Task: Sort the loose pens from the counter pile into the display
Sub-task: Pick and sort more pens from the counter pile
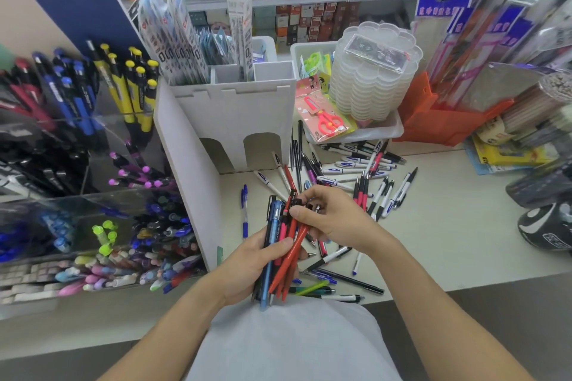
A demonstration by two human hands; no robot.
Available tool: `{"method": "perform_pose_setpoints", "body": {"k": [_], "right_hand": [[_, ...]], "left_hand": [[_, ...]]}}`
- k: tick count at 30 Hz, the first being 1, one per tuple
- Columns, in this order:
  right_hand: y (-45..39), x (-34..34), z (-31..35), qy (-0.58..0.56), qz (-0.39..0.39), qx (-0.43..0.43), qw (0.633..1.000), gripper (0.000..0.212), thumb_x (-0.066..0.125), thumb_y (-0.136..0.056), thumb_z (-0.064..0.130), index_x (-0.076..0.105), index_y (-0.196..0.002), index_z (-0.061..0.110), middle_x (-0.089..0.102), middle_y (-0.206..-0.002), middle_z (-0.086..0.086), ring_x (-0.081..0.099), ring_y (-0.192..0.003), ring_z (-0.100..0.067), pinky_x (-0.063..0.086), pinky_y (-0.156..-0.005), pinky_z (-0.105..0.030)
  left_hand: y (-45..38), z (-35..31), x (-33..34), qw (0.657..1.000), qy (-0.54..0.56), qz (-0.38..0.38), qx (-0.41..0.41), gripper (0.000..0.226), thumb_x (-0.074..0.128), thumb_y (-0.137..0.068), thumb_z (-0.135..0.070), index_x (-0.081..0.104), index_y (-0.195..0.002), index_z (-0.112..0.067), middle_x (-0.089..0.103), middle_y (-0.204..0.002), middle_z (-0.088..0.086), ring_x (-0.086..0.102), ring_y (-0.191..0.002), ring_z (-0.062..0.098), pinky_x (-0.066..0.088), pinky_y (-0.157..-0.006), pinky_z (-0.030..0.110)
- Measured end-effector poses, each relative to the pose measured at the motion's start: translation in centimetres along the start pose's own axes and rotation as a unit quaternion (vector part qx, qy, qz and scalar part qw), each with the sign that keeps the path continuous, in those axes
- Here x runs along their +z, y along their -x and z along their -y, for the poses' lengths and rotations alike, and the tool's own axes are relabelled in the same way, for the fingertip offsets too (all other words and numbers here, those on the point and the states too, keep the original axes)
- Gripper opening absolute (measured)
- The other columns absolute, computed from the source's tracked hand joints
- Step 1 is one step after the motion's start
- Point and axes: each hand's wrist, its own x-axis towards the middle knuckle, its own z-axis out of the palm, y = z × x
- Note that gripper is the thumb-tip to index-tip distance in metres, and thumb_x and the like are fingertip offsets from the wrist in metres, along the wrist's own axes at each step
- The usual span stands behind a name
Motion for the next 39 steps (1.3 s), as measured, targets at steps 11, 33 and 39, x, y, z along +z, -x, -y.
{"method": "perform_pose_setpoints", "body": {"k": [11, 33, 39], "right_hand": [[0.2, -0.4, 0.6, 0.005, 0.03, -0.03, 0.999, 0.021, 0.064, -0.098, 0.035, 0.064, -0.102, 0.015, 0.064, -0.065, -0.013, 0.053, -0.048, -0.017, 0.046, -0.048, -0.027], [1.6, -5.9, -2.2, -0.043, 0.039, -0.054, 0.997, 0.015, 0.061, -0.098, 0.019, 0.065, -0.103, 0.005, 0.065, -0.077, -0.01, 0.059, -0.063, -0.022, 0.05, -0.054, -0.025], [0.9, -1.7, -1.9, -0.031, 0.08, -0.041, 0.995, 0.01, 0.061, -0.101, 0.015, 0.066, -0.102, 0.007, 0.064, -0.075, -0.003, 0.058, -0.059, -0.016, 0.047, -0.055, -0.022]], "left_hand": [[0.2, -0.1, 0.2, 0.998, -0.059, 0.033, -0.009, 0.038, 0.061, -0.093, -0.032, 0.051, -0.128, -0.02, 0.07, -0.107, 0.013, 0.067, -0.088, 0.025, 0.055, -0.073, 0.033], [-1.0, 0.5, -0.5, 0.995, 0.07, -0.051, 0.047, 0.066, 0.081, -0.079, -0.042, 0.058, -0.124, 0.0, 0.043, -0.072, 0.008, 0.036, -0.048, 0.013, 0.034, -0.047, 0.025], [-0.2, 0.0, 0.8, 0.994, -0.103, 0.014, -0.034, 0.051, 0.084, -0.074, -0.024, 0.06, -0.115, -0.006, 0.075, -0.099, 0.017, 0.074, -0.086, 0.022, 0.056, -0.076, 0.033]]}}
